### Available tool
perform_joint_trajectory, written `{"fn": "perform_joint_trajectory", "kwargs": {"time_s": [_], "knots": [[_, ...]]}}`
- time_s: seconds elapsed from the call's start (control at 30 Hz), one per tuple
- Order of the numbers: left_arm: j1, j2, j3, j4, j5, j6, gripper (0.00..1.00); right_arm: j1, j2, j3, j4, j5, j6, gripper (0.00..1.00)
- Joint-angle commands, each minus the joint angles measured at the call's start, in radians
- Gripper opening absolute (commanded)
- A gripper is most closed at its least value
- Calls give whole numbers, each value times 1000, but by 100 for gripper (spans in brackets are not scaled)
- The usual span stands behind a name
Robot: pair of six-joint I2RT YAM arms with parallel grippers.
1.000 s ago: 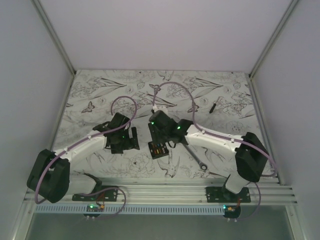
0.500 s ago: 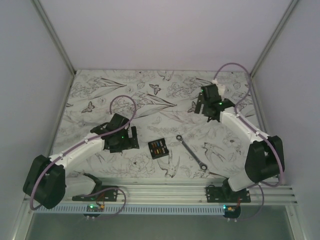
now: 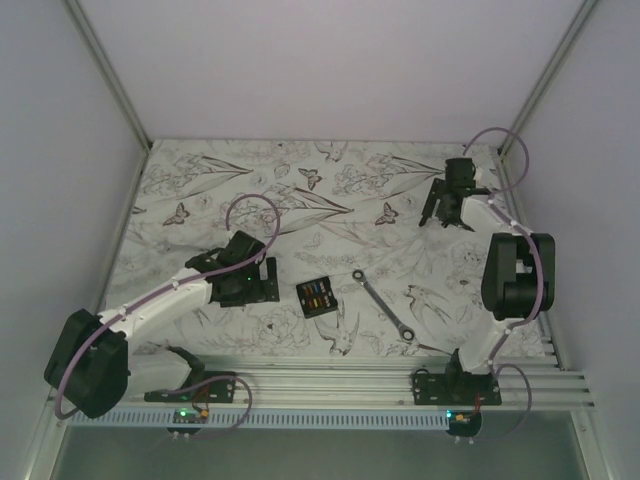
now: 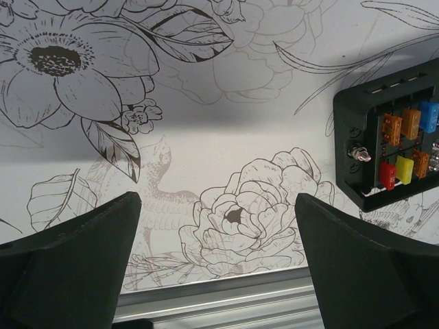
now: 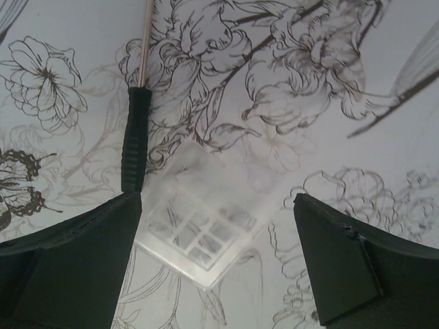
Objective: Snap on the fuse box
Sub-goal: Pick up the fuse box cover from the center of the board.
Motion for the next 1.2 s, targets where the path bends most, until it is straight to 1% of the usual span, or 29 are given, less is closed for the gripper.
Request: {"fn": "perform_joint_trajectory", "kwargs": {"time_s": [0.0, 0.1, 0.2, 0.33, 0.4, 0.5, 0.7, 0.8, 0.87, 1.0, 1.17], "knots": [[-12, -4, 16, -43, -42, 15, 100, -67, 47, 48, 98, -268, -136, 100], [-15, -4, 16, -43, -45, 16, 100, -100, 84, 55, 104, -387, -177, 100], [-17, -11, 15, -44, -43, 16, 100, -142, 103, 46, 108, -507, -198, 97], [-19, -20, 13, -44, -39, 14, 100, -158, 99, 9, 108, -624, -236, 93], [-21, -26, 13, -45, -37, 12, 100, -159, 86, -14, 98, -668, -245, 88], [-21, -34, 12, -45, -29, 10, 100, -159, 34, -72, 99, -721, -247, 81], [-21, -44, 10, -44, -19, 6, 100, -159, -64, -187, 136, -828, -222, 73], [-21, -47, 8, -45, -15, 4, 100, -159, -77, -230, 176, -881, -212, 67], [-21, -46, 8, -44, -14, 3, 100, -158, -66, -254, 203, -927, -206, 61], [-17, -39, 8, -43, -10, 3, 100, -162, -40, -285, 252, -938, -185, 57], [-5, -25, 8, -42, 0, -1, 100, -184, -30, -306, 296, -932, -171, 56]]}}
